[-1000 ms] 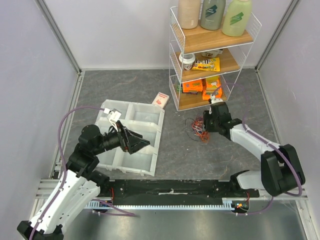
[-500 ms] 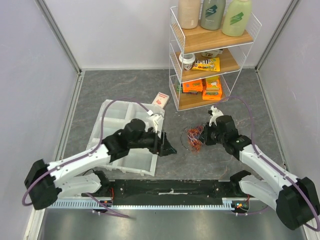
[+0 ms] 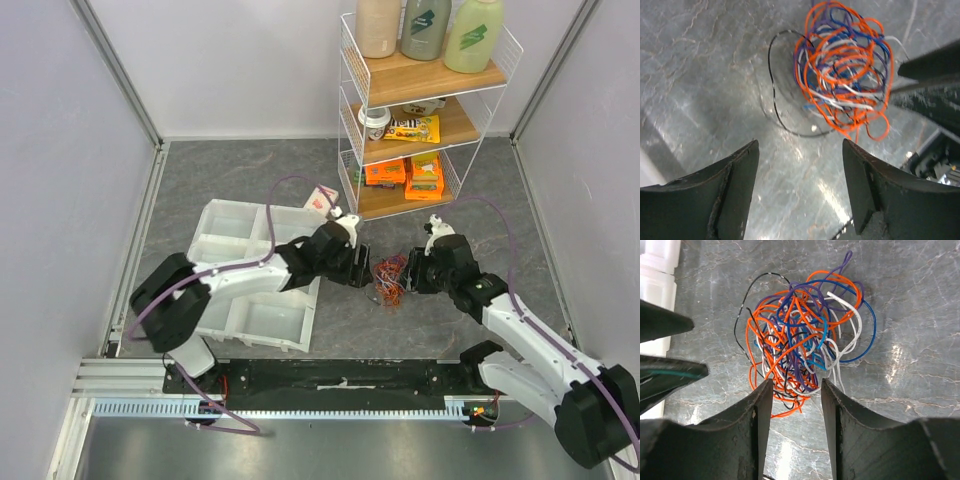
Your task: Untangle the cables
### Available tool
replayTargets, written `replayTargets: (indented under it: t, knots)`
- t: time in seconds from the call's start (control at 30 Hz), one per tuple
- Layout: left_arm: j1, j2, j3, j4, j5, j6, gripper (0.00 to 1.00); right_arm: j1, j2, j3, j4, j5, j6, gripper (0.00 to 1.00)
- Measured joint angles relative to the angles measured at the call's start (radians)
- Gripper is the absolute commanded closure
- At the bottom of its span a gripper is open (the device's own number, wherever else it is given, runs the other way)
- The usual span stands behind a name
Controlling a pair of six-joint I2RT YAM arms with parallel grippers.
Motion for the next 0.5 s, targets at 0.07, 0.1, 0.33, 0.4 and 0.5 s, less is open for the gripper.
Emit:
replayTargets:
  t: [0.07,0.1,0.33,0.4,0.5]
  knots:
    - [0.001,0.071,0.051,-0.002,-0.016,0.002,0.35,0.0,0.041,0.0,0.013,0.0,0.007,0.51]
    - [0.003,0.108,0.078,-0.002,-0.026,0.002,0.36,0.0,0.057,-0.002,0.023,-0.001,0.01,0.52]
    - [0.01,0.287,0.193,-0.025,-0.074,0.001,0.48,0.0,0.105,-0.023,0.077,-0.019,0.018,0.52]
    - [0.01,0.319,0.201,-0.027,-0.079,0.0,0.64,0.0,0.098,-0.024,0.083,-0.019,0.018,0.49]
    - [0.01,0.323,0.207,-0.025,-0.079,-0.005,0.95,0.0,0.082,-0.026,0.088,-0.019,0.018,0.42]
